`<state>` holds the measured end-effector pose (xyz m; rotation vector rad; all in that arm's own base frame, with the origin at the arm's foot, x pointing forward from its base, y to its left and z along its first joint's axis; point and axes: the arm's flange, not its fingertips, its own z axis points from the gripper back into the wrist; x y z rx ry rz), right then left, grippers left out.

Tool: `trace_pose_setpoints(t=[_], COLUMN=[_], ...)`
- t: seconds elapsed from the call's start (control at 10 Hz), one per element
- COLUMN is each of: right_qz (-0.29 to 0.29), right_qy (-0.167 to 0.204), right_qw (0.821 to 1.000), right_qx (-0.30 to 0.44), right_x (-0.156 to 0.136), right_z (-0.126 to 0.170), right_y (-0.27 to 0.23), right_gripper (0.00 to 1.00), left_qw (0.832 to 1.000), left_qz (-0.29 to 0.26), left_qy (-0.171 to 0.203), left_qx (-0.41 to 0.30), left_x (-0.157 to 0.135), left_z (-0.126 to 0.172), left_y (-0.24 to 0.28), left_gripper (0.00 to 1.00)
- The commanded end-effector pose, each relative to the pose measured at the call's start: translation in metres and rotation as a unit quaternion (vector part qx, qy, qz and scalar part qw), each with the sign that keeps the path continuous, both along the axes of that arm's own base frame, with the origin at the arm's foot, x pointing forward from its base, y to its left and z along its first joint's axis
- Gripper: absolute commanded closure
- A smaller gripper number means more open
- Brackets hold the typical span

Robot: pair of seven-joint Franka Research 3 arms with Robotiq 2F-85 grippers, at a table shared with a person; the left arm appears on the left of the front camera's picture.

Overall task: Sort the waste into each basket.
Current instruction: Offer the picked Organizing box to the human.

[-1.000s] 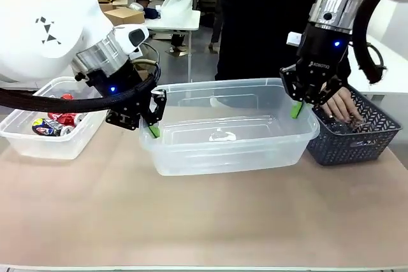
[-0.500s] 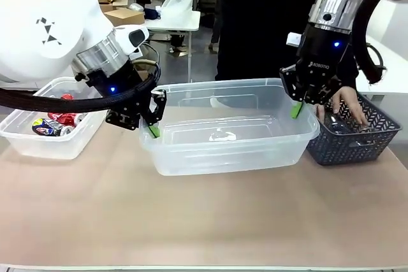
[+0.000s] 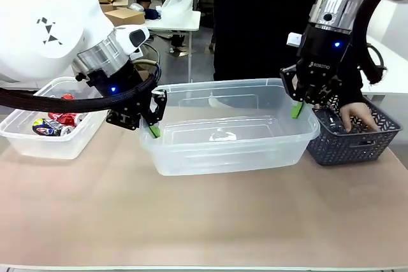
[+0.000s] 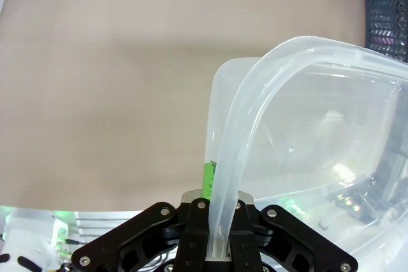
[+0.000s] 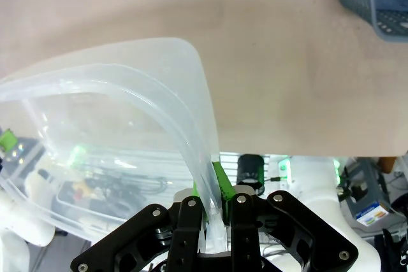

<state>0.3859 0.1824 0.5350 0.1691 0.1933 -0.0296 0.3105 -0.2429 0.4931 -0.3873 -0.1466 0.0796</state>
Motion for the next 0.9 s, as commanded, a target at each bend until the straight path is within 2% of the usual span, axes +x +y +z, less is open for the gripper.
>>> trace_pose_setpoints(t=[0.0, 0.8], right_qz=[-0.008, -0.008], right_qy=[-0.001, -0.001], right_qw=[1.000, 1.000], right_qx=[0.004, 0.004], right_x=[-0.0007, -0.0007], right_z=[0.0010, 0.0010], right_y=[-0.0037, -0.0037], right_gripper=[1.00, 1.00], left_qw=[1.000, 1.000], left_qz=[0.013, 0.013], left_qy=[-0.006, -0.006], left_qx=[-0.010, -0.010], left_x=[0.0010, 0.0010], left_z=[0.0070, 0.0070], left_y=[0.0051, 0.0051], left_gripper=[1.00, 1.00])
